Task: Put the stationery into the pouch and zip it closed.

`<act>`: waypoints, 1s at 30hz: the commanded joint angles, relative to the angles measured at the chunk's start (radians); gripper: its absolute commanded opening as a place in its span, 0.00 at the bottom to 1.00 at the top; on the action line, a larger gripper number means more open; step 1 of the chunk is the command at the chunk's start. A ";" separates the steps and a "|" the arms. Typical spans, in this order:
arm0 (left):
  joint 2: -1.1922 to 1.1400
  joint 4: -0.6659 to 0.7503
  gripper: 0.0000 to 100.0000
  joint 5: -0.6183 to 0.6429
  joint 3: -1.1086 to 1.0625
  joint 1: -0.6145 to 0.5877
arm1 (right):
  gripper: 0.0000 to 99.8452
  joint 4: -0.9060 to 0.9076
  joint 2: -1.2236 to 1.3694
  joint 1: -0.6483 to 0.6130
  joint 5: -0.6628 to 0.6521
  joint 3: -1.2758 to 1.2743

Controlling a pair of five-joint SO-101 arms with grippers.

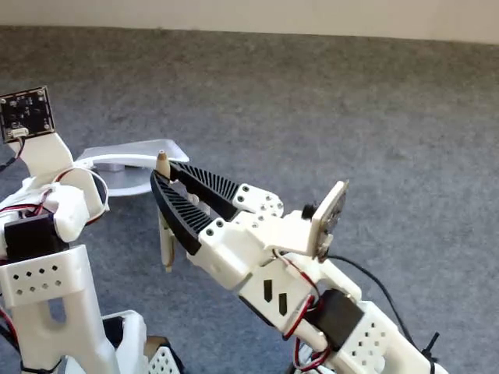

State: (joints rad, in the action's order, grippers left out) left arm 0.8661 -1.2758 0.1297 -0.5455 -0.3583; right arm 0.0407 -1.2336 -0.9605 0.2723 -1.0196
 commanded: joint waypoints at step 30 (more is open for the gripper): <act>0.036 -0.066 0.01 -0.044 0.050 0.076 | 0.00 -0.697 -0.016 -0.082 -0.196 -0.260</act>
State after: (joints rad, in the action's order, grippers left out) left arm 0.8677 -1.3418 0.0944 -0.5455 -0.3122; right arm -0.6375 -1.2336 -1.0480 0.0882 -1.2988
